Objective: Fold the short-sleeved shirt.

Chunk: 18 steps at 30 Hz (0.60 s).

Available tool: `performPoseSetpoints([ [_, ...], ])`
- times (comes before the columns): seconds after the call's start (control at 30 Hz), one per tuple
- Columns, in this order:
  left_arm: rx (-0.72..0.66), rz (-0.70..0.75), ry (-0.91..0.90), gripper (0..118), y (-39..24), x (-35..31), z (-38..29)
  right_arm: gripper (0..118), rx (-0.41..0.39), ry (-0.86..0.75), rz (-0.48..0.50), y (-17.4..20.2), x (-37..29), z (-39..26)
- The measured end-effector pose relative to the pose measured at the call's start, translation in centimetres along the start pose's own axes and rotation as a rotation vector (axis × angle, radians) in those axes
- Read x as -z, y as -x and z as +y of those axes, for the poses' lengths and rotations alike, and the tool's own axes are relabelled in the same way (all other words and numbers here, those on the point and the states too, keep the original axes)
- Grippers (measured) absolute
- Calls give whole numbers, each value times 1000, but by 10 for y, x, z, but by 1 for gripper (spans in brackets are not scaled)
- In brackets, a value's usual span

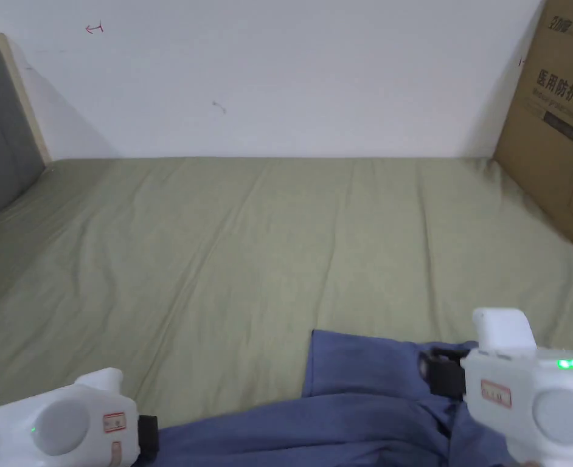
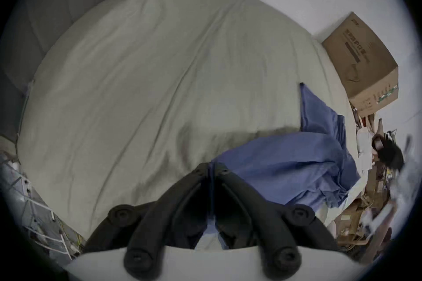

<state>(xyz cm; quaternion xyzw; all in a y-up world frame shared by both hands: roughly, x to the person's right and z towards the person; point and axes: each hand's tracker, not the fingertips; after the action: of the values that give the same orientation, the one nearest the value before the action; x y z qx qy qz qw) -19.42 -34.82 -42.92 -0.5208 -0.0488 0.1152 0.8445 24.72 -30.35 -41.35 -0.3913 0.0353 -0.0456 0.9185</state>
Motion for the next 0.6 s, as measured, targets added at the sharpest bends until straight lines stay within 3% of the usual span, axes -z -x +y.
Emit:
performPoseSetpoints([
  [0.03, 5, 3, -7, 3, -3, -4, 3, 102, -26, 20, -3, -8, 17, 12],
  [0.1, 13, -5, -32, 3, -4, -9, 6, 102, -92, 50, -57, -26, 59, 37],
  [0.2, 23, -5, -33, 3, -12, -11, 8, 101, -123, 211, -165, -49, 125, 60],
  [0.3, 28, 3, -23, 3, -13, -7, 11, 100, -180, 327, -136, -50, 177, 54],
  [0.37, -8, -17, -7, 3, -11, -3, 12, 88, -158, 446, -72, -53, 208, 39],
  [0.47, -34, -26, 15, 3, -5, 3, 18, 78, -117, 397, -82, -56, 198, 53],
  [0.5, -29, -20, 13, 3, -6, 3, 19, 64, -145, 363, -53, -56, 188, 57],
  [0.53, -24, -13, 11, 3, -8, 2, 20, 14, -160, 342, -49, -52, 175, 58],
  [0.57, -20, -8, 9, 3, -9, -1, 21, 2, -113, 335, -86, -50, 172, 60],
  [0.6, -18, -7, 6, 3, -12, -4, 22, 2, -74, 327, -71, -50, 168, 62],
])
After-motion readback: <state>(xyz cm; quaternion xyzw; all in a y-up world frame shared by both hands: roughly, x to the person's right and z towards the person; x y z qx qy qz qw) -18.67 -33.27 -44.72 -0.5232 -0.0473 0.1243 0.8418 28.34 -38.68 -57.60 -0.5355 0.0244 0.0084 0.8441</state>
